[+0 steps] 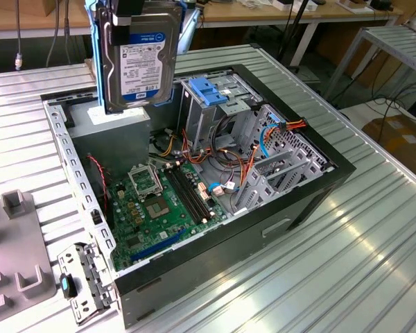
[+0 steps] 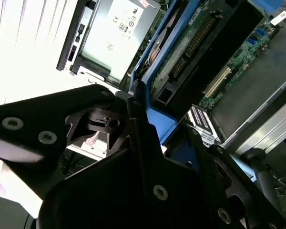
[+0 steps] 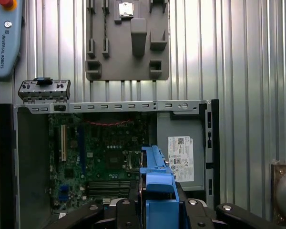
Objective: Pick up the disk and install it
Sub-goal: 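Insert the disk into the insertion slot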
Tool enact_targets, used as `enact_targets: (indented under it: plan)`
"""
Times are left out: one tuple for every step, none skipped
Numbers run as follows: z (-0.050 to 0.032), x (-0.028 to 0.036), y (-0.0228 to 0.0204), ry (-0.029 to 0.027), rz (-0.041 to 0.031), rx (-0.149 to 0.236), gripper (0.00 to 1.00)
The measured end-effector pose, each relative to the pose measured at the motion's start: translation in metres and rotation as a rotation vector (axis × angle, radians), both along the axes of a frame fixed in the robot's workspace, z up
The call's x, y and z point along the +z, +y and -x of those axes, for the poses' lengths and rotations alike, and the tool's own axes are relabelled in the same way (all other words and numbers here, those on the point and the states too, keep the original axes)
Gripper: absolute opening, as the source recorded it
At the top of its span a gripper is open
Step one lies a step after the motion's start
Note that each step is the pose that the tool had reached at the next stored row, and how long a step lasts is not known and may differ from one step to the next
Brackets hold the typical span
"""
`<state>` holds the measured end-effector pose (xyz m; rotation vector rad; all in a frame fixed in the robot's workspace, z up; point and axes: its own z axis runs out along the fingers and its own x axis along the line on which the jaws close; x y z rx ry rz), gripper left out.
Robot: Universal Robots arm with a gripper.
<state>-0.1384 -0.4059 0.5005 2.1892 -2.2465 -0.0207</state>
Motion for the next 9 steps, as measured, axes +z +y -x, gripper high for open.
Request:
enact_targets:
  plan:
    - [-0.0004,0.0000,0.0000,0.0000,0.0000,0.000,0.37]
    - [-0.0009,0.0000,0.0000,0.0000,0.0000,0.000,0.37]
    - [-0.0009,0.0000,0.0000,0.0000,0.0000,0.000,0.37]
    - [-0.0010,0.0000,-0.0002,0.0000,0.0001,0.000,0.37]
    - [-0.0010,0.0000,-0.0006,0.0000,0.0001,0.000,0.37]
    - [-0.0010,0.0000,-0.0011,0.0000,0.0000,0.000,0.37]
    - [-0.0010,0.0000,-0.0015,0.0000,0.0000,0.000,0.37]
    - [-0.0010,0.0000,-0.0020,0.0000,0.0000,0.000,0.37]
    - [-0.0010,0.0000,-0.0027,0.0000,0.0000,0.000,0.37]
